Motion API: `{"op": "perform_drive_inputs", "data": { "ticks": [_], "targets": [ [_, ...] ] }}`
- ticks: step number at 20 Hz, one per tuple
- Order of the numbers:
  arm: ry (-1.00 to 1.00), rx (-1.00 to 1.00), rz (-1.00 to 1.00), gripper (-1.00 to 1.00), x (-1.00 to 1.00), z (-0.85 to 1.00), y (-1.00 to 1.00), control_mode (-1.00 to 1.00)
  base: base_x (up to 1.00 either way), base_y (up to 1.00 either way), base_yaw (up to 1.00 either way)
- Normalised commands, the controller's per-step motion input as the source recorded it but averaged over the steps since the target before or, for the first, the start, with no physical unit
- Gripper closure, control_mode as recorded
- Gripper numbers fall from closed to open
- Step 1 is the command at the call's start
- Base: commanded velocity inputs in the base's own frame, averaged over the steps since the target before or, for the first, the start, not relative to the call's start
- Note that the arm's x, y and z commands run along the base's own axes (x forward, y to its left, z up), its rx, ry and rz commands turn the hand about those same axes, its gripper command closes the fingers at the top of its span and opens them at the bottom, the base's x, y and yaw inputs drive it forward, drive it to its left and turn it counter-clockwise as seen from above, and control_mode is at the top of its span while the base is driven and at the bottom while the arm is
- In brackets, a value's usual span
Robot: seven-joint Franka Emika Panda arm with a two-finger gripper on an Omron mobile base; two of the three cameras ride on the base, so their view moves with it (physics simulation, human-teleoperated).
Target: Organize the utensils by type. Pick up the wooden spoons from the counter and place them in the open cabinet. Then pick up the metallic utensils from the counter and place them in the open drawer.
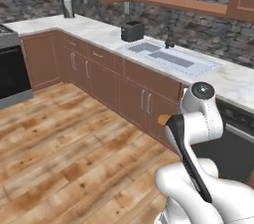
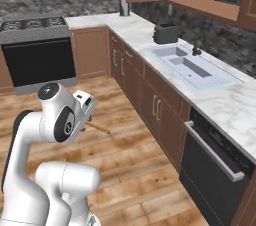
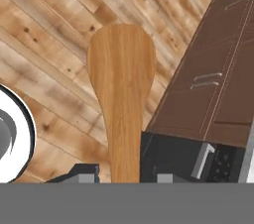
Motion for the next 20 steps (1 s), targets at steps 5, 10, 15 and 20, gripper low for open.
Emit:
{"op": "perform_drive_inputs", "data": {
  "ticks": [5, 10, 15, 20],
  "targets": [
    [0.00, 0.00, 0.00, 1.00, 0.00, 0.00, 0.00, 1.00, 0.68, 0.04, -0.34],
    [0.00, 0.00, 0.00, 1.00, 0.00, 0.00, 0.00, 1.00, 0.90, 0.10, -0.12],
    [0.00, 0.00, 0.00, 1.00, 0.00, 0.00, 0.00, 1.00, 1.00, 0.03, 0.06],
    [0.00, 0.00, 0.00, 1.00, 0.00, 0.00, 0.00, 1.00, 1.00, 0.00, 0.18]
  ]
}}
